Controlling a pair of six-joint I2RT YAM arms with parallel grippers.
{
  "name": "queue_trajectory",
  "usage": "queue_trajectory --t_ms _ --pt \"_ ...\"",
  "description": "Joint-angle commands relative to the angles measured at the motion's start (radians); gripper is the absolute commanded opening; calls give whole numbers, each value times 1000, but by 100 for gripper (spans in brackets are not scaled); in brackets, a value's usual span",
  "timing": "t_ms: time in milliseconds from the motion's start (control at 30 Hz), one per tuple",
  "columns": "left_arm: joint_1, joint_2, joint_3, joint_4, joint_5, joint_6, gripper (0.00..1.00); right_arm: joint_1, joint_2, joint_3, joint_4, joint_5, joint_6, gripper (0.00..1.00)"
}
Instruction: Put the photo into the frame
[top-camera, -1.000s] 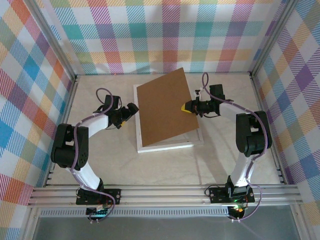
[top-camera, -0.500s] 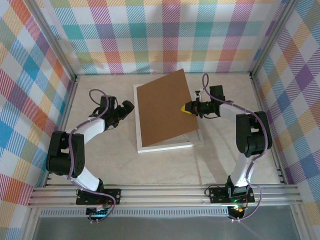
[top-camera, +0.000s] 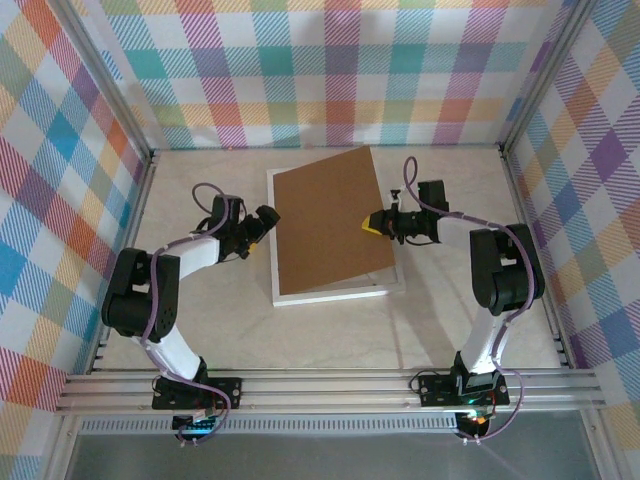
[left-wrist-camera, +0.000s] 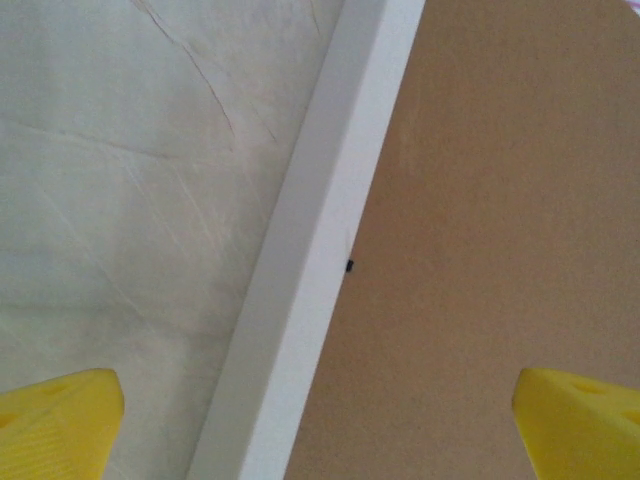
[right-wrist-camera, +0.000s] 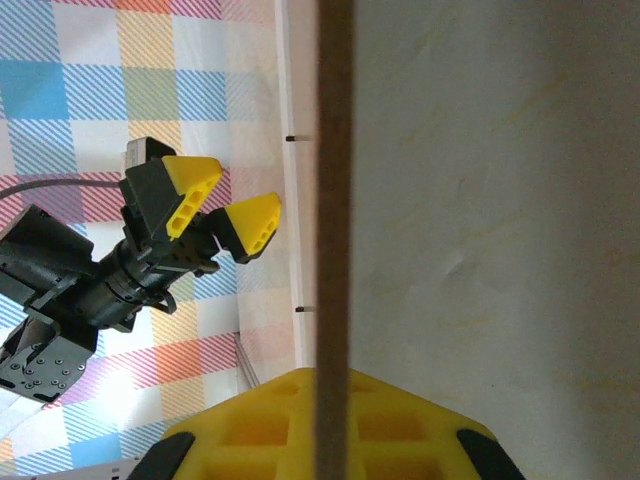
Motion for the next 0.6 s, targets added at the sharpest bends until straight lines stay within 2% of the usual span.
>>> queue_trajectory --t_ms 0,200,567 --pt "-27 11 -14 37 20 -24 100 24 -4 -22 -25 32 12 9" --pt "-60 17 -17 52 39 -45 100 25 13 -22 -63 85 -40 12" --pt "-89 43 -2 57 45 -55 100 39 9 33 -196 186 -113 31"
